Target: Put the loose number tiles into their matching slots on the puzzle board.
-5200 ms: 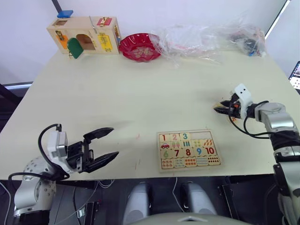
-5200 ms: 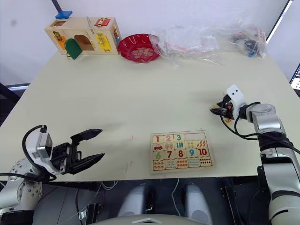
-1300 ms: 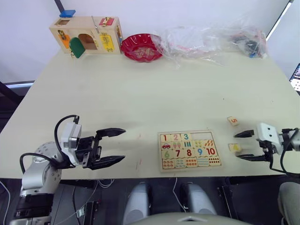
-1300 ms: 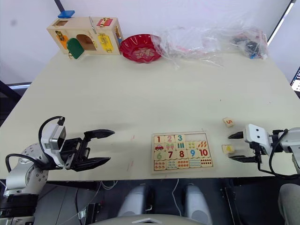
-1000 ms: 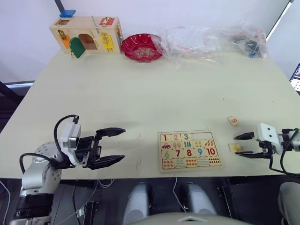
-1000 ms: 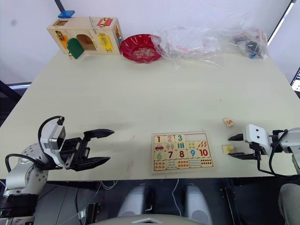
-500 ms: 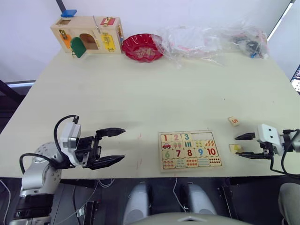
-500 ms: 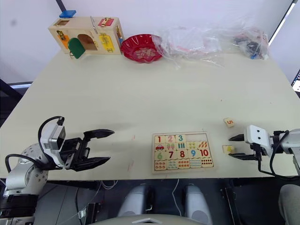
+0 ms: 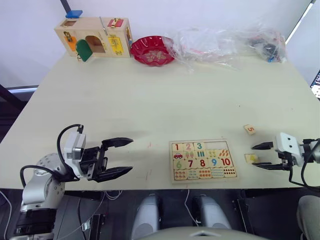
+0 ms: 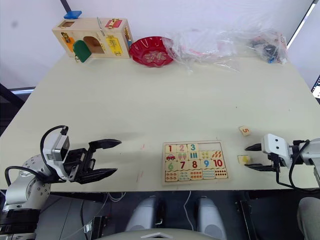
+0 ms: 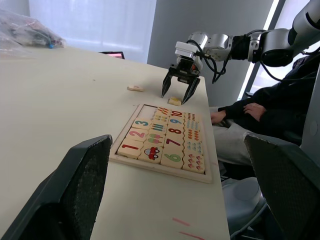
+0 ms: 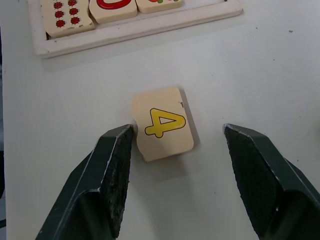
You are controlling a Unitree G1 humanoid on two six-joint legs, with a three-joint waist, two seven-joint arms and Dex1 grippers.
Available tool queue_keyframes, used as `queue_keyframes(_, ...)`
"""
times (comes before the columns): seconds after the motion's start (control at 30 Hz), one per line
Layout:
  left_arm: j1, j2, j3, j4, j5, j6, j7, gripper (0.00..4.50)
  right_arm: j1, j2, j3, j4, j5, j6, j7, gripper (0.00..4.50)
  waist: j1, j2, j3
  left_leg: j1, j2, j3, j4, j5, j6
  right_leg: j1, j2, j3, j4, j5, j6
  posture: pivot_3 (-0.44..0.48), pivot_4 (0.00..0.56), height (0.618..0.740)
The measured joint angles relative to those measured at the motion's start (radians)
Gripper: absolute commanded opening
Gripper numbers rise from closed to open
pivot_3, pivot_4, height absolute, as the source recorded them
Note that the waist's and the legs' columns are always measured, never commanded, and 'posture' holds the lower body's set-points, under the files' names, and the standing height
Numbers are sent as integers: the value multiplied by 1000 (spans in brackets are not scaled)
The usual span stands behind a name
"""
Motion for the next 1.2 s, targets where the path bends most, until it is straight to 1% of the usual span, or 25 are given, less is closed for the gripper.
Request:
queue_keyframes(0.97,4,-3,0,0,-4,-1,-2,4500,16,-10,-5,-30,0,37,-5,3006,-1,0,0,0,0,0,0,0,0,0,0,0,0,0,0,0,150,740)
queue_keyframes(1.07,10,-4,0,0,-4,-2,-2,4500,16,-9,-5,-37,1,49,-5,2154,-1,0,0,0,0,0,0,0,0,0,0,0,0,0,0,0,150,740)
queue_keyframes(1.13,10,-4,0,0,-4,-3,-2,4500,17,-9,-5,-47,1,56,-4,1296,-1,0,0,0,0,0,0,0,0,0,0,0,0,0,0,0,150,740)
queue_keyframes(1.2,10,-4,0,0,-4,-3,-2,4500,19,-9,-5,-51,2,60,-4,1296,-1,0,0,0,0,0,0,0,0,0,0,0,0,0,0,0,150,740)
